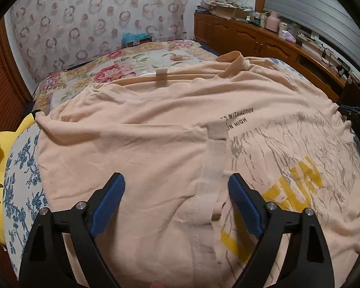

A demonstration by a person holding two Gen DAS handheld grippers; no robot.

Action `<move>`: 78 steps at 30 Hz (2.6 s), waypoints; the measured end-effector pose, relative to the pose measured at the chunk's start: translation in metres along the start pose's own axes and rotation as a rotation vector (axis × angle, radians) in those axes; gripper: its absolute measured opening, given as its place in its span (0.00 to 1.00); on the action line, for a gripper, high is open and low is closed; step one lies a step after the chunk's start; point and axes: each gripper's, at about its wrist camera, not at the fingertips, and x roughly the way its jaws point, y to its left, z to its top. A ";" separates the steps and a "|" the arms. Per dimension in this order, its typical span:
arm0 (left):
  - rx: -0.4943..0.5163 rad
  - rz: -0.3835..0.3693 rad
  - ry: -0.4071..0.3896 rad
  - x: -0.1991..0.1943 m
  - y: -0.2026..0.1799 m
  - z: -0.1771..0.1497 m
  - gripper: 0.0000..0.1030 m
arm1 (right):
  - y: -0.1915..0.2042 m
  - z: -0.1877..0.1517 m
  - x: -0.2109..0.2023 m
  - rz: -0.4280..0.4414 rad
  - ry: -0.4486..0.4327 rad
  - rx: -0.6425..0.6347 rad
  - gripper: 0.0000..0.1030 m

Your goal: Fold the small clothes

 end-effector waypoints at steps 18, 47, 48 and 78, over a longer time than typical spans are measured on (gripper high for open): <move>0.015 -0.009 0.018 0.004 -0.003 0.002 1.00 | -0.009 -0.001 0.006 0.034 0.027 -0.019 0.31; -0.090 0.020 -0.070 -0.036 0.032 -0.003 1.00 | 0.149 0.023 -0.027 0.386 -0.116 -0.314 0.03; -0.100 0.022 -0.073 -0.040 0.035 -0.005 1.00 | 0.154 0.021 -0.021 0.396 -0.097 -0.321 0.03; -0.151 -0.004 -0.065 -0.048 0.038 -0.030 1.00 | 0.195 0.062 0.071 0.394 0.091 -0.376 0.05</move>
